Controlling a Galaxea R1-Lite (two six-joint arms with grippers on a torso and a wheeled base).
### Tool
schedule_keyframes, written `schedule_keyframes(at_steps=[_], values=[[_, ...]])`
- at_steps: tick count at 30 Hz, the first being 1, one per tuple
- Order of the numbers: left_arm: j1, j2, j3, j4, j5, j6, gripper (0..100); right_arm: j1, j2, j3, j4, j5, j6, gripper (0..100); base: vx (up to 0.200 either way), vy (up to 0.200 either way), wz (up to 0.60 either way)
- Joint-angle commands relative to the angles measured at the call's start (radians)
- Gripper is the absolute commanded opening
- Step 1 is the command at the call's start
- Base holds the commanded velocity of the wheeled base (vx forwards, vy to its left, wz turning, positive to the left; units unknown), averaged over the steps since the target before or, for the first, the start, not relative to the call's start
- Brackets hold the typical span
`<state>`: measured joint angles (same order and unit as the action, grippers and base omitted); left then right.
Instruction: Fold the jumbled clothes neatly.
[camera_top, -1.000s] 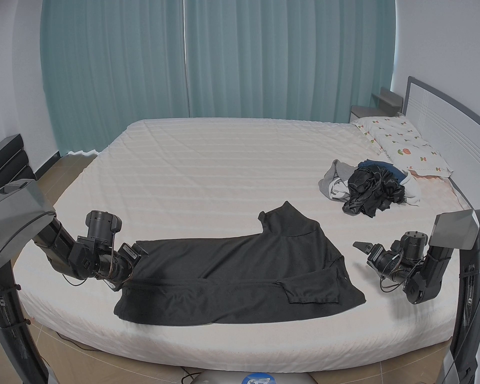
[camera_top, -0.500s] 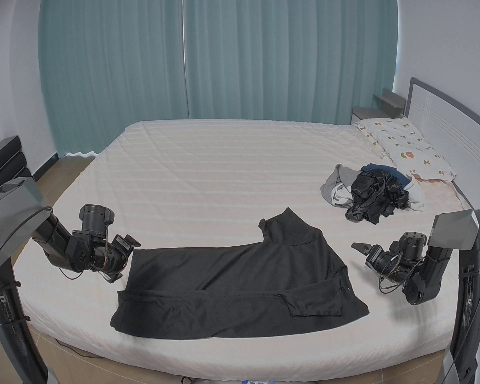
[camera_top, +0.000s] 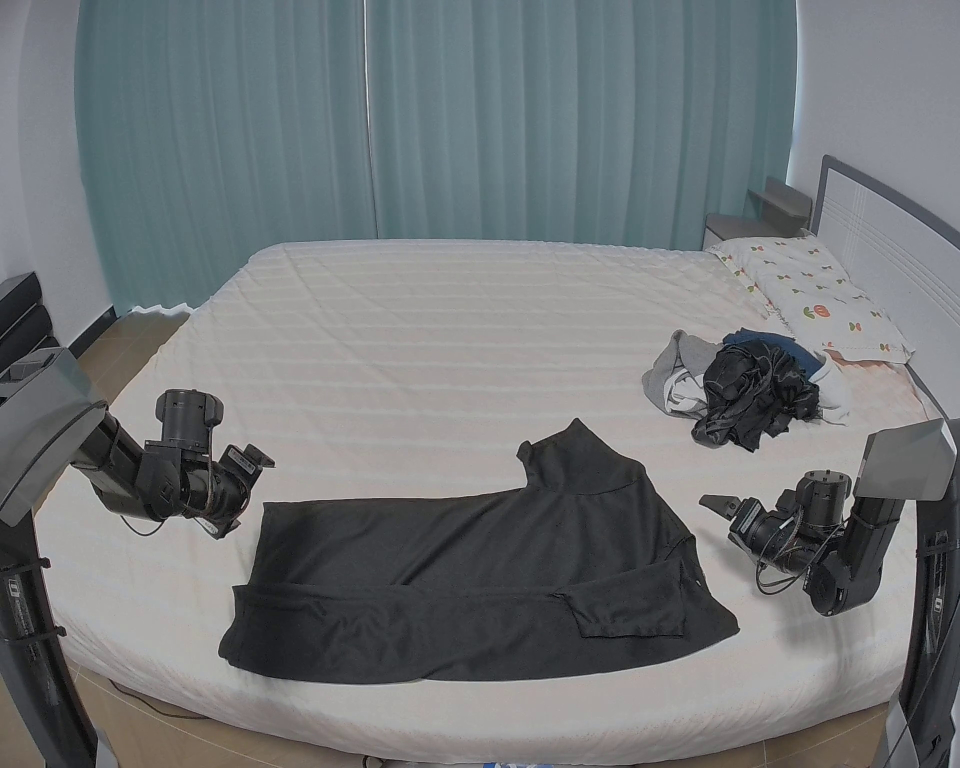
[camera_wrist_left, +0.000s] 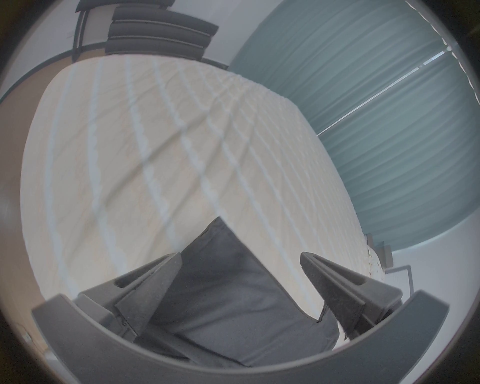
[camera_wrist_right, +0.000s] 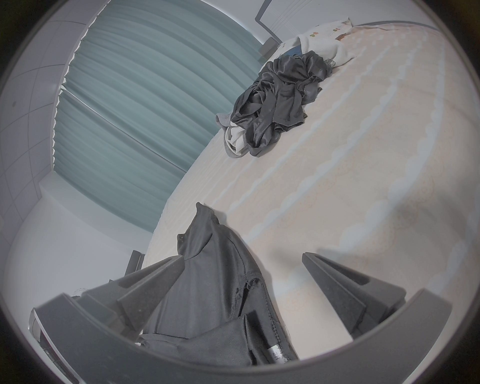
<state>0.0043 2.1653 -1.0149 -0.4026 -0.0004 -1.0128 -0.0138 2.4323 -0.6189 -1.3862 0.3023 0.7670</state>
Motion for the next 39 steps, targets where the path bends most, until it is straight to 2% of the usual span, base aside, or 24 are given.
schedule_keyframes(at_steps=[1,6,12,15,20,25,28,29,39], values=[[0.016,0.039,-0.097,0.008,-0.006,0.106,100,0.006,0.007,0.008,-0.001,0.001,0.000,100,0.000,0.000,0.00],[0.017,0.169,-0.179,-0.007,-0.013,0.215,100,0.006,0.019,0.002,0.001,0.008,0.002,100,0.000,0.000,0.00],[0.029,0.229,-0.208,-0.038,-0.159,0.296,100,0.011,0.063,-0.012,-0.014,0.000,0.005,100,0.000,0.000,0.00],[0.046,0.240,-0.197,-0.068,-0.204,0.335,100,0.021,0.074,-0.010,-0.034,-0.002,0.005,100,0.000,0.000,0.00],[0.072,0.249,-0.180,-0.107,-0.207,0.385,100,0.023,0.074,-0.008,-0.036,-0.002,0.005,100,0.000,0.000,0.00],[0.076,0.303,-0.162,-0.257,-0.210,0.422,100,0.023,0.076,-0.008,-0.036,-0.002,0.003,100,0.000,0.000,0.00],[0.074,0.350,-0.163,-0.308,-0.208,0.470,100,0.023,0.076,-0.012,-0.034,-0.002,0.002,100,0.000,0.000,0.00],[0.071,0.381,-0.159,-0.354,-0.204,0.511,100,0.023,0.077,-0.012,-0.034,-0.002,0.002,100,0.000,0.000,0.00],[0.046,0.399,-0.142,-0.412,-0.176,0.520,100,0.029,0.083,-0.012,-0.034,-0.003,-0.006,100,0.000,0.000,0.00]])
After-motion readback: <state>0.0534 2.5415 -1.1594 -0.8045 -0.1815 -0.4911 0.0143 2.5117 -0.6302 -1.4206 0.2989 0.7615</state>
